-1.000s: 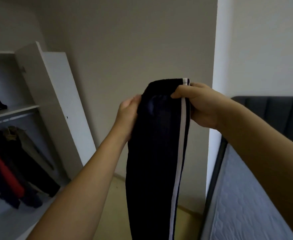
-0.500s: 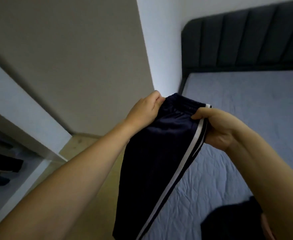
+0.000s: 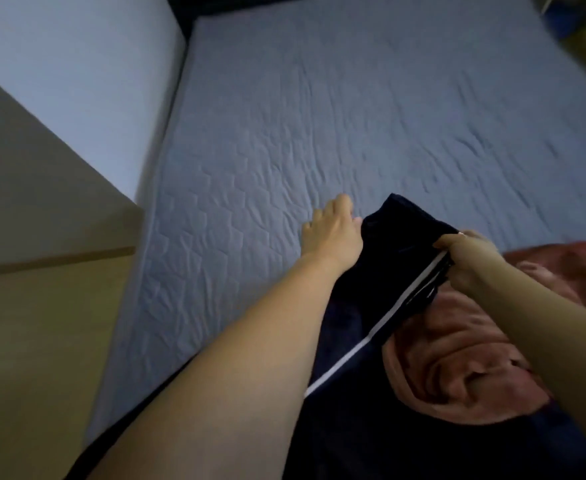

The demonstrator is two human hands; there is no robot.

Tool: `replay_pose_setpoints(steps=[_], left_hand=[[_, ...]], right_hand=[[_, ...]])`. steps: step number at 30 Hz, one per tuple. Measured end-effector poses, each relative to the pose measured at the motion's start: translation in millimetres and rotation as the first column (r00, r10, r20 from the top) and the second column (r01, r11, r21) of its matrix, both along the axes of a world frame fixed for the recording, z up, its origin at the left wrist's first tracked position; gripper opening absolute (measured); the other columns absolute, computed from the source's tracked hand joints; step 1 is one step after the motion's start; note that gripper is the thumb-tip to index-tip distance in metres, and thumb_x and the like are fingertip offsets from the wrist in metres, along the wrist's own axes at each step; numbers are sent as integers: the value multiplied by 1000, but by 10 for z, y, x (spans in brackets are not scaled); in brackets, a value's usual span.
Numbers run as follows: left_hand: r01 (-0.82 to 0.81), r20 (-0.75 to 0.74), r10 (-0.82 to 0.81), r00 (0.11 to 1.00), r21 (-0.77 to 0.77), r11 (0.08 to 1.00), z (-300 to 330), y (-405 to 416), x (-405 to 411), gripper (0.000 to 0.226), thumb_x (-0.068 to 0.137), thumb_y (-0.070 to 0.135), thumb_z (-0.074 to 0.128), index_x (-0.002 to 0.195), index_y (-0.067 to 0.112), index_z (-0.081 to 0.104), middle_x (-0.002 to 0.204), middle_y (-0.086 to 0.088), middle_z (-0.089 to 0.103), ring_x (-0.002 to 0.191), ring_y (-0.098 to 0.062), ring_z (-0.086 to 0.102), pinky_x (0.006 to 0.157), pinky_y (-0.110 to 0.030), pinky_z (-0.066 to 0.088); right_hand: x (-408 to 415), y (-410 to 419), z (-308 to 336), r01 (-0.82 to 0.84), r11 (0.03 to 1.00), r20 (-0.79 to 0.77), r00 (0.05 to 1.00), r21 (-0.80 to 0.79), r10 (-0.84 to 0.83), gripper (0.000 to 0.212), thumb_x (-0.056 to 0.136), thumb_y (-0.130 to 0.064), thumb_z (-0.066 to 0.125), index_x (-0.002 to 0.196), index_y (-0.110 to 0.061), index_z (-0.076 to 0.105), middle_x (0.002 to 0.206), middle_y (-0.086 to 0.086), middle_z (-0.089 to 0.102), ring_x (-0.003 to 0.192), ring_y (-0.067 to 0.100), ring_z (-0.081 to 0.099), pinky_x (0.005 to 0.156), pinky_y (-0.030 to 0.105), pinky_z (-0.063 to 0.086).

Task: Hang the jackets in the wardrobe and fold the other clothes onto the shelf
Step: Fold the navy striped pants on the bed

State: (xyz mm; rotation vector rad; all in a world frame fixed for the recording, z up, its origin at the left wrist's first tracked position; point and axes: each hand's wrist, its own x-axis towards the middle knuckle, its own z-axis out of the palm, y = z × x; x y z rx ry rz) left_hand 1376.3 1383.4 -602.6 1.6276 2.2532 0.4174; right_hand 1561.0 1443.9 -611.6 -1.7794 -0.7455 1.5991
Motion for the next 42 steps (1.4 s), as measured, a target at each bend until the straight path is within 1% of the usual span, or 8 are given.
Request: replay_pose_setpoints(steps=[5, 9, 14, 20, 26, 30, 32, 42], left_hand=[[165, 101, -132, 986, -464, 870, -1151, -842, 194, 51, 92, 41, 45, 138, 25, 28, 151, 1, 18, 137, -29, 20, 108, -55, 26], [124, -28, -194, 981, -676, 727, -1651, -1519, 349, 72, 84, 51, 53, 141, 21, 22, 155, 1, -2, 140, -30, 9, 108, -59, 23], [-25, -297, -226, 928, -653, 757, -1756, -1699, 446, 50, 89, 27, 57, 131, 20, 32, 134, -7, 35, 117, -27, 41, 82, -39, 42], [60, -240, -181, 954, -438, 897, -1655, -1493, 645, 37, 90, 13, 49, 125, 16, 35, 113, -7, 50, 91, -25, 56, 64, -34, 44], [245, 20, -272, 962, -498, 832, -1784, -1357, 734, 55, 85, 48, 51, 129, 18, 40, 128, -4, 40, 113, -27, 42, 90, -42, 39], [-123, -111, 111, 988, -109, 986, -1886, -1228, 115, 53, 85, 49, 47, 129, 19, 50, 131, -4, 48, 116, -26, 45, 96, -39, 37], [-303, -117, 284, 952, -209, 930, -1933, -1132, -330, 62, 90, 49, 47, 141, 14, 40, 142, -10, 44, 128, -30, 40, 106, -43, 33], [-232, 493, 413, 765, -387, 892, -2066, 395, -301, 87, 85, 70, 47, 150, 15, 28, 149, -7, 41, 132, -26, 43, 109, -38, 35]], right_hand=[[541, 44, -1207, 286, 947, -104, 947, -150, -302, 36, 90, -7, 55, 125, -2, 54, 117, 15, 64, 104, 29, 64, 91, 42, 53], [446, 54, -1356, 26, 962, -157, 985, -272, -71, 32, 89, -23, 61, 119, -11, 59, 104, 10, 68, 84, 27, 67, 65, 36, 56], [206, 44, -1390, -75, 950, -64, 996, -302, 58, 36, 90, -3, 50, 126, -8, 53, 110, 14, 64, 92, 32, 64, 74, 43, 58], [-22, 722, -770, 99, 995, -386, 917, -17, -98, 56, 75, 16, 25, 121, 3, 54, 104, 21, 61, 86, 41, 66, 75, 52, 57], [209, 638, -1236, 90, 976, -85, 990, -198, -109, 31, 93, -3, 39, 117, -6, 58, 116, 12, 60, 109, 31, 60, 94, 44, 48], [214, 358, -1586, 41, 953, -51, 997, -299, -59, 39, 95, -11, 48, 133, -5, 51, 128, 13, 61, 101, 27, 60, 82, 42, 48], [147, 383, -1606, 19, 954, -39, 999, -298, -32, 38, 95, -7, 47, 133, -5, 51, 127, 13, 61, 109, 29, 60, 85, 45, 49], [230, 590, -1593, 81, 966, -200, 971, -245, -132, 40, 90, -49, 57, 109, -15, 67, 101, 6, 71, 89, 24, 67, 63, 37, 51]])
